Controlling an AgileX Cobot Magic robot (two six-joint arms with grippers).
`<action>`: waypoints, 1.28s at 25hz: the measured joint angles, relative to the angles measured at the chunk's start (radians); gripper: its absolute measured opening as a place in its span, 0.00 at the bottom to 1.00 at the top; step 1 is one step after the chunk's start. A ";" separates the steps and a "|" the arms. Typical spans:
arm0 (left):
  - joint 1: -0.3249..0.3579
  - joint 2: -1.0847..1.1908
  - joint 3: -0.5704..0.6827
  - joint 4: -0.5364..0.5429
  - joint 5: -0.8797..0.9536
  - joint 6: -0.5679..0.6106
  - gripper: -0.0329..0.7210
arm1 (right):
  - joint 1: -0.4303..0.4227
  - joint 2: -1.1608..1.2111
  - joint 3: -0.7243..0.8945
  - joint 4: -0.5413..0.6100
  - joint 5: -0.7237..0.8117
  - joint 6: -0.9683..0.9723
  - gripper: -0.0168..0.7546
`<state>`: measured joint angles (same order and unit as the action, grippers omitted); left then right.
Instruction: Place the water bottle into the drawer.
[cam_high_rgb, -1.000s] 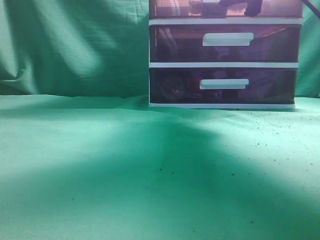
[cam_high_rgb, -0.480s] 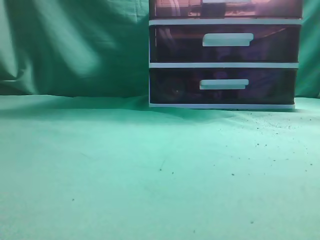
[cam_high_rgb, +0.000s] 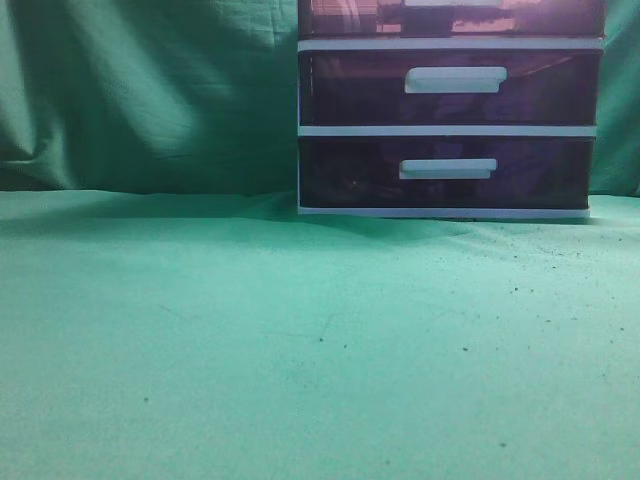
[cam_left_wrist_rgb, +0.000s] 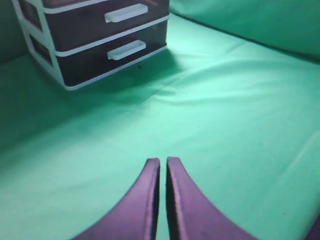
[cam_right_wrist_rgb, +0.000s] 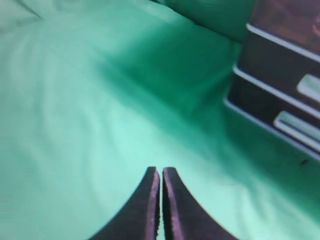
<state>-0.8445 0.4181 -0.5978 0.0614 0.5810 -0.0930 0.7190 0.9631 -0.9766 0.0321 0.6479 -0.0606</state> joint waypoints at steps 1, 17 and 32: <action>0.000 -0.031 0.038 -0.013 -0.032 0.000 0.04 | 0.000 -0.032 0.009 0.029 0.011 -0.004 0.02; 0.000 -0.203 0.423 -0.054 -0.342 -0.139 0.04 | 0.000 -0.459 0.507 0.208 -0.315 -0.065 0.02; 0.000 -0.203 0.470 0.352 -0.297 -0.144 0.04 | 0.000 -0.473 0.562 0.212 -0.342 -0.089 0.02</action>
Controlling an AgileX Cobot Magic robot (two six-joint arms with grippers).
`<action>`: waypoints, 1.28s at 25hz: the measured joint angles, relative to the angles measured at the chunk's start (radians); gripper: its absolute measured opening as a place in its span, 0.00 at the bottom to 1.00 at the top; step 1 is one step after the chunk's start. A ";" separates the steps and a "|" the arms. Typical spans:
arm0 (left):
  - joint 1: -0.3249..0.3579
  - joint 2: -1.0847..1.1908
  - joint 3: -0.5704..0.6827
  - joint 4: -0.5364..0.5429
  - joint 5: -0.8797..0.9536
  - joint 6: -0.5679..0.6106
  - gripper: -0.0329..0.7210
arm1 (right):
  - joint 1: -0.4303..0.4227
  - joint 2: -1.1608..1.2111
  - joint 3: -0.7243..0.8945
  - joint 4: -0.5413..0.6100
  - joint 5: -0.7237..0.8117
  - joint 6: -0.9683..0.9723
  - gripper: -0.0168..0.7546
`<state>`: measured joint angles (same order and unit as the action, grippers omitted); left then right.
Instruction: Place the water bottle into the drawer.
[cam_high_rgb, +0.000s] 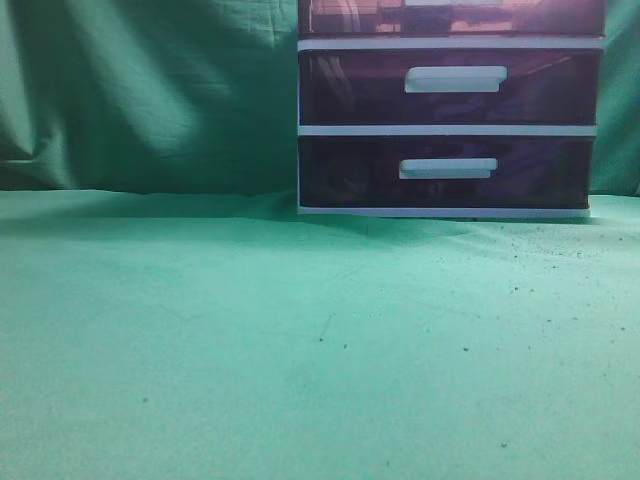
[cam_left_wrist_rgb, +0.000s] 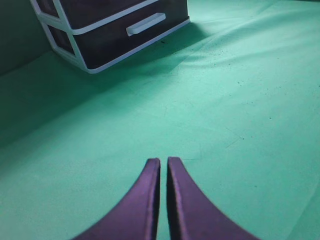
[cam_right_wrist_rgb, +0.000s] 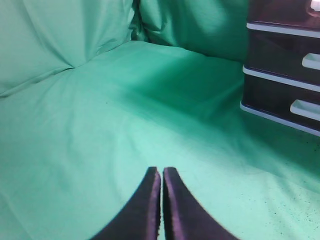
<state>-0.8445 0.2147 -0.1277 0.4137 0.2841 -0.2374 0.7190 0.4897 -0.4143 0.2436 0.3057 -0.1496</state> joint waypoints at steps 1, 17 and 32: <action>0.000 0.000 0.000 0.003 0.000 0.000 0.04 | 0.000 0.000 0.000 0.000 0.000 0.000 0.02; 0.000 0.000 0.000 0.007 0.000 0.000 0.04 | -0.110 -0.133 0.123 -0.002 -0.030 0.014 0.02; 0.000 0.000 0.000 0.007 0.001 0.000 0.04 | -0.675 -0.499 0.441 -0.092 -0.032 0.056 0.02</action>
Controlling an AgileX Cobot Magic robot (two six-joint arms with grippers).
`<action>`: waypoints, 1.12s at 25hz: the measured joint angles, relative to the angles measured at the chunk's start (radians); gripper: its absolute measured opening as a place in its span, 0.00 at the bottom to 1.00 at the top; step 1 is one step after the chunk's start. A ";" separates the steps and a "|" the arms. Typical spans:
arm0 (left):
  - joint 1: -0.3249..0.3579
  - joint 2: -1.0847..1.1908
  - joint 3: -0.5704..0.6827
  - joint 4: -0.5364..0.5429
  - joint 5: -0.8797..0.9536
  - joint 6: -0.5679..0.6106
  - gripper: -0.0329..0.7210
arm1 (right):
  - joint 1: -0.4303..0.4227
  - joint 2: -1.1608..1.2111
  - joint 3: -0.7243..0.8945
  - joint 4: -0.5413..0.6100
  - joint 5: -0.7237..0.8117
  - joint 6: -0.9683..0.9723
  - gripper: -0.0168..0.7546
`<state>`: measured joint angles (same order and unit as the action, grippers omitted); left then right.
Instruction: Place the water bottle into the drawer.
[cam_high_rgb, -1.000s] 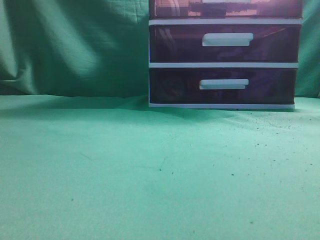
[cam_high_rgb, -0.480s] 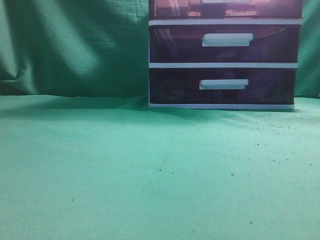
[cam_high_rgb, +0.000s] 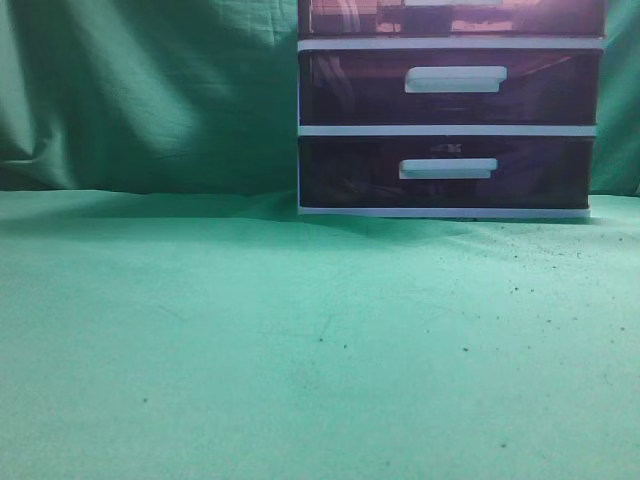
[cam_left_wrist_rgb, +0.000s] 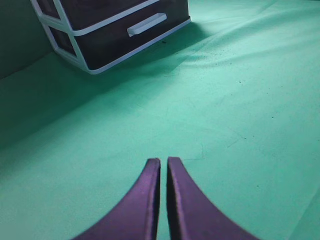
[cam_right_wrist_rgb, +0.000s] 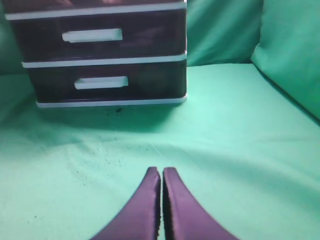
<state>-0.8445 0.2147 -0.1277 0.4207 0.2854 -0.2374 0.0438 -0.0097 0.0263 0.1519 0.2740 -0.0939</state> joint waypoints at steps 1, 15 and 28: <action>0.000 0.000 0.000 0.000 0.000 0.000 0.04 | 0.000 0.000 0.000 -0.015 0.009 0.009 0.02; 0.000 0.000 0.000 0.000 0.000 0.000 0.04 | -0.002 0.000 0.002 -0.132 0.111 0.126 0.02; 0.000 -0.002 0.000 0.000 0.000 0.000 0.04 | -0.002 0.000 0.002 -0.132 0.114 0.128 0.02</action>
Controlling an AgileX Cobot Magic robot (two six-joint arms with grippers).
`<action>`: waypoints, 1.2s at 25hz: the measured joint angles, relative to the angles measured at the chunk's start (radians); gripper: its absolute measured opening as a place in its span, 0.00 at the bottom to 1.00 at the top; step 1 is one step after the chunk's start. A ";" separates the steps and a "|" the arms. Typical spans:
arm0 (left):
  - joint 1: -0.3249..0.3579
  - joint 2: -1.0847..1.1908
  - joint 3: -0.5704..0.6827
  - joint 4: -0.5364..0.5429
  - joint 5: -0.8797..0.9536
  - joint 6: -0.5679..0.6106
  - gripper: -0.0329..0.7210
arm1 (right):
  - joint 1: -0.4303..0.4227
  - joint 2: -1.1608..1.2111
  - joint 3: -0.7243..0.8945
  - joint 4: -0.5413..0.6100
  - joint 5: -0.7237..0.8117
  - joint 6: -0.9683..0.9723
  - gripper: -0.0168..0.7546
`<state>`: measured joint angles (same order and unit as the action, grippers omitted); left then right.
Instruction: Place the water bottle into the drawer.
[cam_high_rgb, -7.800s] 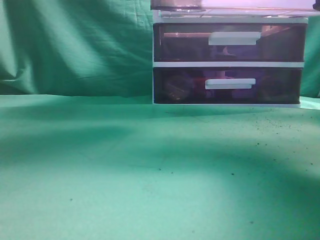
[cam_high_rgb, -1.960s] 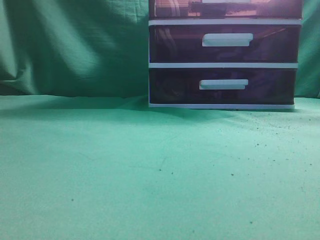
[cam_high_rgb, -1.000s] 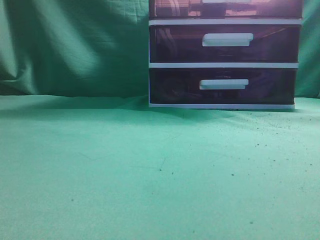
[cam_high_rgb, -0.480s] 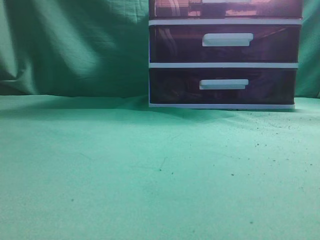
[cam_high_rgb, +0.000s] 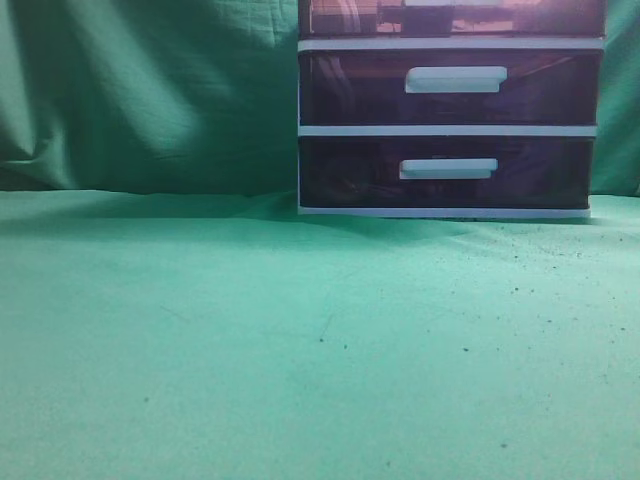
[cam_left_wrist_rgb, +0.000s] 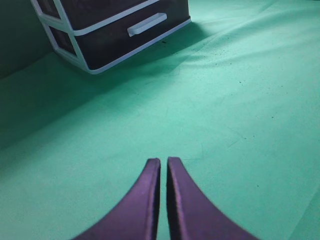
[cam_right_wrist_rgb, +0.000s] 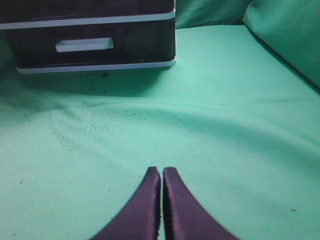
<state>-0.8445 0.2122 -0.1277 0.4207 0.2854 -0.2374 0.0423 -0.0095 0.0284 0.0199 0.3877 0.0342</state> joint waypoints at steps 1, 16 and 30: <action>0.004 -0.004 0.000 0.000 0.000 0.000 0.04 | 0.000 0.000 0.000 0.000 0.000 0.000 0.02; 0.687 -0.223 0.053 -0.139 -0.006 -0.024 0.04 | 0.000 0.000 0.000 0.000 0.000 0.000 0.02; 0.850 -0.223 0.151 -0.209 -0.011 0.002 0.04 | 0.000 0.000 0.000 0.000 0.001 0.000 0.02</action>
<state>0.0054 -0.0107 0.0233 0.2120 0.2749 -0.2351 0.0423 -0.0095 0.0284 0.0199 0.3884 0.0342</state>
